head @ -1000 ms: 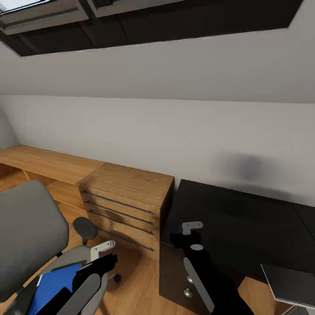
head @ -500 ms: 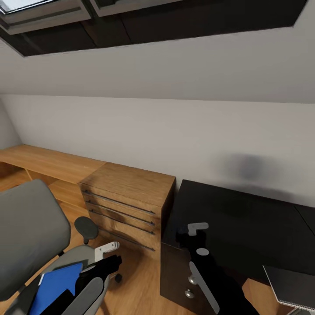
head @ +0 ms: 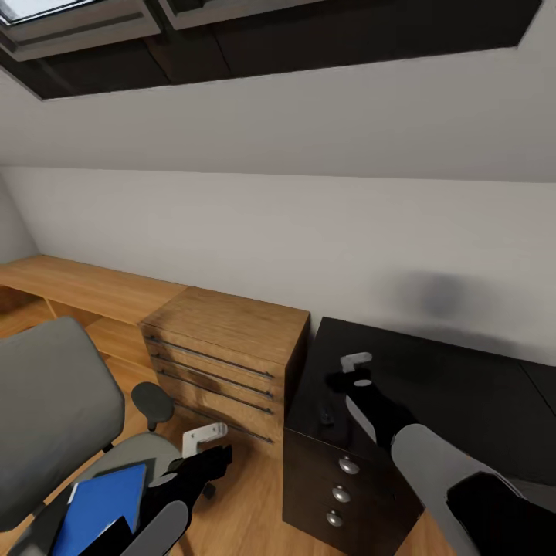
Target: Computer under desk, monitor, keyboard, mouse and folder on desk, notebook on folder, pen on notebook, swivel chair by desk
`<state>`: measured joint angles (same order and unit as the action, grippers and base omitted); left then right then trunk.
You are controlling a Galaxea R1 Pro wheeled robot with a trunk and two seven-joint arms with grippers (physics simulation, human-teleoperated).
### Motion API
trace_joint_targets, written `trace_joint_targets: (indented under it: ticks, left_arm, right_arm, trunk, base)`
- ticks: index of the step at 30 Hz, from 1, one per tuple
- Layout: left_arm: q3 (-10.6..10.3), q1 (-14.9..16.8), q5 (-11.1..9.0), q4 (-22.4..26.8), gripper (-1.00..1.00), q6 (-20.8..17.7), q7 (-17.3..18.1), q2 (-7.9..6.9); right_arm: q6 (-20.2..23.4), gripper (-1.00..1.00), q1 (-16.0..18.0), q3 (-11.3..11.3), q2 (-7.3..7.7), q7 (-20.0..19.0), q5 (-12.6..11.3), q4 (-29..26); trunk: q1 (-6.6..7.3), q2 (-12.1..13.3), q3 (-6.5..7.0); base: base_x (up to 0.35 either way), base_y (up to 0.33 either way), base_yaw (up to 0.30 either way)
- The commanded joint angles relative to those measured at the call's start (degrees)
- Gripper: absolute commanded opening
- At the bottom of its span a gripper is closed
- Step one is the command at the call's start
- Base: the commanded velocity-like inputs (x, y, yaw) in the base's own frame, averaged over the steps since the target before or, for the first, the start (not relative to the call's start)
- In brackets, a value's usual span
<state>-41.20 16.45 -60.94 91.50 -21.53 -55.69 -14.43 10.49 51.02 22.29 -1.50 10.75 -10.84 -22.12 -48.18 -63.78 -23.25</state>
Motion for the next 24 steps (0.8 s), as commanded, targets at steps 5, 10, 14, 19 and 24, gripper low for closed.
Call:
trace_joint_targets:
  ticks: [5,10,14,19,24]
  left_arm:
    - [-0.18,0.08,-0.23,0.15,1.00,-0.18,-0.38,-0.07]
    - [-0.20,0.08,-0.23,0.17,1.00,-0.16,-0.38,-0.07]
    - [-0.14,0.08,-0.23,0.17,1.00,-0.17,-0.38,-0.07]
    - [-0.16,0.08,-0.23,0.13,1.00,-0.17,-0.38,-0.06]
    - [-0.27,0.08,-0.23,0.01,1.00,-0.16,-0.38,-0.01]
  right_arm:
    - [-0.70,1.00,1.09,0.48,-0.19,0.21,-1.73,3.64]
    - [-2.70,1.00,1.30,0.59,-2.13,0.16,-5.49,8.23]
    - [-3.50,1.00,1.35,0.90,-4.97,0.19,-6.46,9.84]
    - [-4.04,1.00,1.36,1.01,-6.69,0.27,-6.67,10.30]
    - [-5.55,1.00,1.30,0.79,-6.76,0.32,-6.79,10.42]
  trunk:
    - [0.00,-0.05,-0.07]
    - [0.00,-0.05,-0.07]
    - [0.00,-0.05,-0.07]
    - [0.00,-0.05,-0.07]
    - [0.00,-0.05,-0.07]
  base:
    - [0.000,0.000,0.000]
    - [0.000,0.000,0.000]
    - [0.000,0.000,0.000]
    - [0.000,0.000,0.000]
    - [0.000,0.000,0.000]
